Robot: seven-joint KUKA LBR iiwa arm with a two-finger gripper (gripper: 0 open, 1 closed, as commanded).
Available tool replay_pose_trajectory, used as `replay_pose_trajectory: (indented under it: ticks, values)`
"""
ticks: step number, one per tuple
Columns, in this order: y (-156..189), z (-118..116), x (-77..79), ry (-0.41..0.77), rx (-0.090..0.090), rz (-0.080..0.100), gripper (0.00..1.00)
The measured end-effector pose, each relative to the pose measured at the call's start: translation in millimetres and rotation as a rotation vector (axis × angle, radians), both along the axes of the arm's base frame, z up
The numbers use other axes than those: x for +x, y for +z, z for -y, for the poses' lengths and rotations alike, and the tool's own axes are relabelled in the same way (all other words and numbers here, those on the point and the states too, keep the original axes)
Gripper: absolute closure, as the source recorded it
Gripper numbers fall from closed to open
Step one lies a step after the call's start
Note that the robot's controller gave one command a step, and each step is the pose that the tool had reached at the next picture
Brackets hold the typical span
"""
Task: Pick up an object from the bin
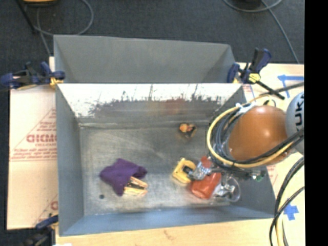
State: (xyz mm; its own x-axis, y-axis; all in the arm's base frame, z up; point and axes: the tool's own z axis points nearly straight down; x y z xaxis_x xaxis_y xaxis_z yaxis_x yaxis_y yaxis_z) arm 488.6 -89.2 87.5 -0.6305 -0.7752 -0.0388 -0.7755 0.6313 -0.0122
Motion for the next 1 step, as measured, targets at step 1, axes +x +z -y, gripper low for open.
replay_pose_trajectory:
  ticks: [1]
  values:
    - [0.1, -0.1, -0.1, 0.0, 0.0, 0.0, 1.0]
